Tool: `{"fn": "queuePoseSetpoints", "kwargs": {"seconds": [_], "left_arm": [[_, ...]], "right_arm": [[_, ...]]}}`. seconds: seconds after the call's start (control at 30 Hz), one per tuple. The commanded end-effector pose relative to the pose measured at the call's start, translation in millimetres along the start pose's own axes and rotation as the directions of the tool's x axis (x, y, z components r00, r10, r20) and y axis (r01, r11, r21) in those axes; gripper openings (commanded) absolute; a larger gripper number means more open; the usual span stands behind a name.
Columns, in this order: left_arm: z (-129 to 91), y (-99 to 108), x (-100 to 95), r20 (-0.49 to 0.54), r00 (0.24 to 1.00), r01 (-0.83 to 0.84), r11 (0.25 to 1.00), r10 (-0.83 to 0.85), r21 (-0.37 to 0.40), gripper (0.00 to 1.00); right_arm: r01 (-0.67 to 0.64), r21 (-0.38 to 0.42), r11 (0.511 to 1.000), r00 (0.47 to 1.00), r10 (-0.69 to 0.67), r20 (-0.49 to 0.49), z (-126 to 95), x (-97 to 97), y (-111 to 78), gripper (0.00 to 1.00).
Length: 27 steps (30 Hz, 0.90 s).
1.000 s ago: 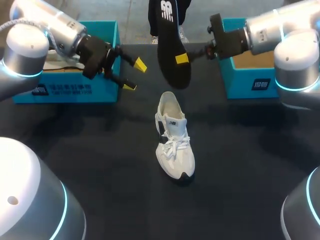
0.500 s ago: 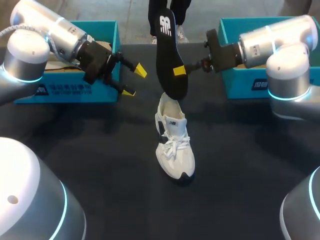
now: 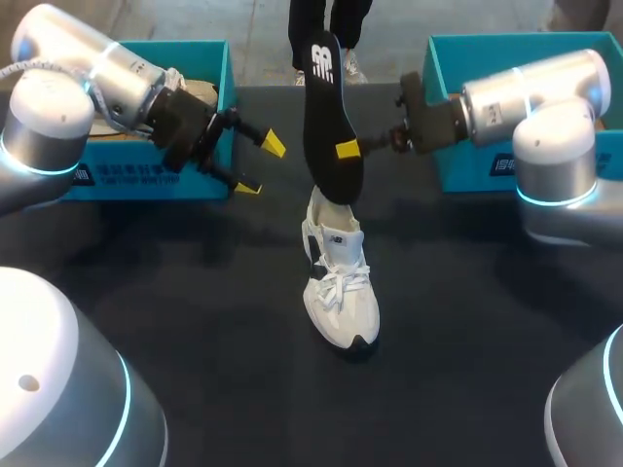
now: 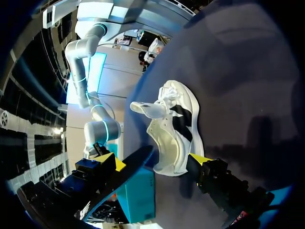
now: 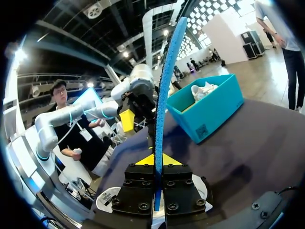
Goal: Take the shoe out of the shoebox, open the shoe tongue, remove and reinsert the insole, then place the shoe into the shoebox
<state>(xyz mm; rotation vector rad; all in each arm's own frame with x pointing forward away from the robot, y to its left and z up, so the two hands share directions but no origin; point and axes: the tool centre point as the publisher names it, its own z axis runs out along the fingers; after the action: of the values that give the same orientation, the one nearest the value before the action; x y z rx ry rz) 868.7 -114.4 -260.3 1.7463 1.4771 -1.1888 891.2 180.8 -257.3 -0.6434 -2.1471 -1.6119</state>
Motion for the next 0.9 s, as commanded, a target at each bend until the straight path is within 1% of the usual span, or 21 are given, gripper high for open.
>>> {"fn": "queuePoseSetpoints", "kwargs": {"seconds": [0.03,0.23,0.5,0.77,0.9], "left_arm": [[5.9,-7.8,-0.6,-0.005,1.000,0.005,1.000,-0.005,-0.027,1.00],[12.7,-7.7,2.8,-0.011,0.999,0.031,0.998,-0.031,-0.051,1.00],[22.4,-6.9,5.2,-0.005,0.999,0.034,0.998,-0.034,-0.045,1.00],[25.3,-2.0,5.8,0.001,1.000,0.019,0.998,-0.019,-0.061,1.00],[30.2,1.6,4.2,0.006,1.000,0.017,0.998,-0.016,-0.064,1.00]], "right_arm": [[0.002,-0.002,1.000,1.000,-0.002,-0.002,3.0,-0.8,-0.8,0.00],[0.007,0.001,1.000,1.000,-0.007,-0.009,4.3,-2.3,-3.2,0.00],[0.006,0.006,1.000,1.000,-0.006,-0.020,5.1,-5.5,-7.3,0.00],[-0.007,0.007,1.000,1.000,0.007,-0.026,4.3,-10.0,-14.3,0.00],[-0.016,0.012,1.000,0.999,0.016,-0.036,6.4,-11.4,-17.6,0.00]]}}
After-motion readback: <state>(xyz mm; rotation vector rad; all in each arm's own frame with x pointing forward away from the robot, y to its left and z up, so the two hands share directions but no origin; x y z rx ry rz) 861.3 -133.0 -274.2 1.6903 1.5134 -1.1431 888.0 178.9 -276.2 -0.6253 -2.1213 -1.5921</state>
